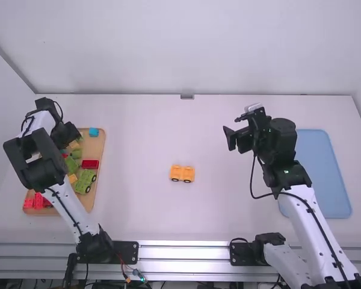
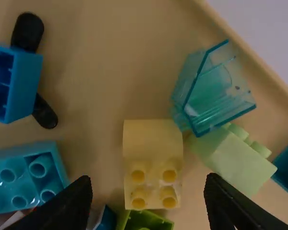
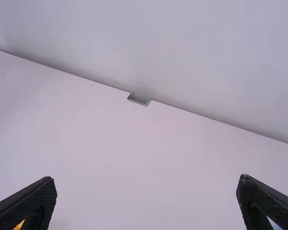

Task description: Assemble lego blocks to make yellow taxi

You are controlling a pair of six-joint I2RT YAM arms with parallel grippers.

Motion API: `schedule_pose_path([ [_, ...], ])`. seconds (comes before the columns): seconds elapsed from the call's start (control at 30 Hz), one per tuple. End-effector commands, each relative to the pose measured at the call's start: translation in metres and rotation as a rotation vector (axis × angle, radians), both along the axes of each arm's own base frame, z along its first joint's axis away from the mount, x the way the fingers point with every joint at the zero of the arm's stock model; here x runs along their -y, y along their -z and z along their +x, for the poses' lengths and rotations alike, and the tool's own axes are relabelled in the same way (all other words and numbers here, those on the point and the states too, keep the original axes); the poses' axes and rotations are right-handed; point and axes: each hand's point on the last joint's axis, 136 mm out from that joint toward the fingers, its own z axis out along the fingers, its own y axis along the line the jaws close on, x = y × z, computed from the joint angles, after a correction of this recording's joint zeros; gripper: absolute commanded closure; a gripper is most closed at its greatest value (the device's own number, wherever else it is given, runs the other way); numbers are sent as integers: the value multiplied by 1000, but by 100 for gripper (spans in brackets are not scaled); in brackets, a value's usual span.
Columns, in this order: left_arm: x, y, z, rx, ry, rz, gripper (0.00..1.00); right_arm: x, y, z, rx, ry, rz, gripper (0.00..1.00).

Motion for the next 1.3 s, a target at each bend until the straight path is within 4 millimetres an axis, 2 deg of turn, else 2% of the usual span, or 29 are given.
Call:
schedule_pose_path([
  [0.0,3,9,-2,-20,6,-4,39,-2,-22,1,48,-6,11,1],
  [0.2,7,26,-8,-22,6,-5,41,-2,-21,1,44,-6,10,1],
  [0.37,8,32,-10,-22,6,-4,46,-2,-22,1,48,-6,11,1],
  [0.57,6,32,-6,-6,6,6,58,-2,-22,1,47,-6,11,1],
  [0.7,4,30,-3,8,6,12,74,-2,-22,1,48,-6,11,1],
  [0.77,4,27,-3,11,5,15,75,-1,-23,1,49,-6,11,1],
  [0.83,3,17,-4,17,1,15,82,-2,-23,2,52,-6,11,1],
  [0.87,2,7,-4,22,-1,17,89,-1,-23,1,51,-5,11,1],
  [0.9,2,6,-4,24,-3,17,91,-1,-23,1,51,-5,11,1],
  [0.97,5,-20,-1,54,-23,29,98,-1,-23,1,50,-6,11,1],
  [1.0,6,-24,-1,60,-23,30,98,-1,-23,1,50,-6,12,1],
  [1.1,20,-63,-2,103,-38,39,98,-1,-21,1,43,-6,10,1],
  [1.17,27,-70,-2,110,-46,33,98,-1,-21,1,40,-6,10,1],
  [1.23,52,-88,-2,121,-62,16,98,-1,-18,-1,28,-6,9,1],
  [1.27,53,-89,-3,121,-64,15,98,-1,-18,-1,27,-6,9,1],
])
